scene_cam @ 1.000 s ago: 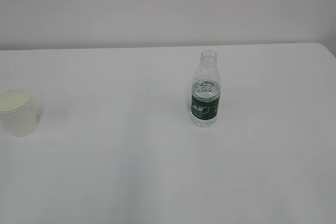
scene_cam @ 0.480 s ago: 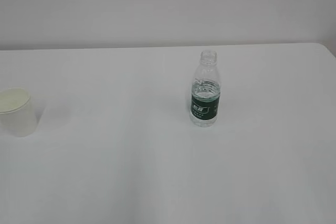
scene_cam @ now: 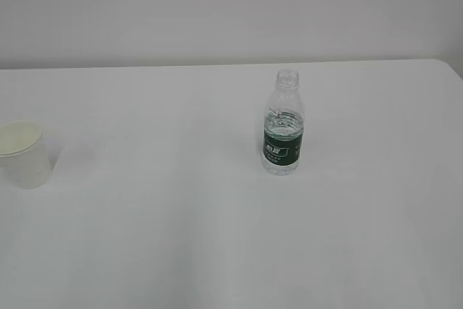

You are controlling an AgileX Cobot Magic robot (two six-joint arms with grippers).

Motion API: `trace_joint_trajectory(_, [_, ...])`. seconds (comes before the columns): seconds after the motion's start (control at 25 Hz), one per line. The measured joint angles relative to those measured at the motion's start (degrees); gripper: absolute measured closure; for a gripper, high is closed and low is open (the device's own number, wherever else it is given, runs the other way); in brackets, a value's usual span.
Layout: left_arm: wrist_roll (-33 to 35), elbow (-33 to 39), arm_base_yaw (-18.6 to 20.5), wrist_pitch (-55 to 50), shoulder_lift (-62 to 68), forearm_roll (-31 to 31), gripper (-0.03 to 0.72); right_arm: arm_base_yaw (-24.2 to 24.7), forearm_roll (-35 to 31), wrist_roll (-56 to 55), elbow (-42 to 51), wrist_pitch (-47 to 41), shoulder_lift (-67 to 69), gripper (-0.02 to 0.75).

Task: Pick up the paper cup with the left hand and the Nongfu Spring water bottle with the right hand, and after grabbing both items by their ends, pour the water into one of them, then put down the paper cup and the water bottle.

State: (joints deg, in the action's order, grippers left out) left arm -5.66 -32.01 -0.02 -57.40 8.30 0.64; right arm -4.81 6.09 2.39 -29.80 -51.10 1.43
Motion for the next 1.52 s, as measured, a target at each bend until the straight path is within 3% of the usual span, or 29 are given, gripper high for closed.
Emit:
trace_joint_trajectory(0.76, [0.1,0.0,0.0,23.82,18.62,-2.04,0.101,0.0,0.21,0.47,0.0,19.33,19.28,0.205])
trace_joint_trajectory(1.52, [0.1,0.0,0.0,48.67,40.16,-2.43,0.131,0.0,1.68,0.47,0.0,44.35,40.48,0.205])
